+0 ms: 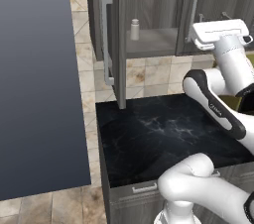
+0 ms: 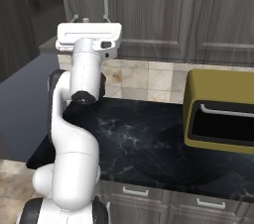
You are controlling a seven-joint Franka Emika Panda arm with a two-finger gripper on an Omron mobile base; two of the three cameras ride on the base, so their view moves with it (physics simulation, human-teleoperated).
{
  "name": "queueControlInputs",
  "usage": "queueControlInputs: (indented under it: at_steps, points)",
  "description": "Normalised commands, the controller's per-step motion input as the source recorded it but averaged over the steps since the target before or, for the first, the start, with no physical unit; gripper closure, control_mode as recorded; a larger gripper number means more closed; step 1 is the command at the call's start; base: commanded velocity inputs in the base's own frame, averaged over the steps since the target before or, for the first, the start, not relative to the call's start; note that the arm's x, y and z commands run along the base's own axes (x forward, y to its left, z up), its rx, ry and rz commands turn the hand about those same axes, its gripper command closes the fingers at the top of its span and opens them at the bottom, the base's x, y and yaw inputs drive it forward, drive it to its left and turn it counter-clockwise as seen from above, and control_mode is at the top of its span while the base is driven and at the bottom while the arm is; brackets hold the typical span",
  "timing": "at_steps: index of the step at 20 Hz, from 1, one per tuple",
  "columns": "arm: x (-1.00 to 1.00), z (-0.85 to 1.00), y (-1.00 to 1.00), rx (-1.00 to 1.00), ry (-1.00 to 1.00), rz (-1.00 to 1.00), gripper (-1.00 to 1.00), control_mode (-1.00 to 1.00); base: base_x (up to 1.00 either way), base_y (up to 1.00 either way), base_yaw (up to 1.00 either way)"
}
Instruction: The dining table condiment station is running low on shaker. Refill the condiment station by opening the cabinet and taking the shaker from the cabinet and placing it on the dining table.
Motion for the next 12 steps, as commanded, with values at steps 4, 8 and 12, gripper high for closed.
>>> queueControlInputs:
  at_steps: [4,8,12]
  points:
    - [0.16,0.00,0.00,0.00,0.06,0.02,-1.00,-1.00,0.00,0.00,0.00]
    - [0.13,0.00,0.00,0.00,0.03,0.00,-1.00,-1.00,0.00,0.00,0.00]
    - [0.10,0.00,-0.03,0.00,0.00,0.01,-1.00,-1.00,0.00,0.00,0.00]
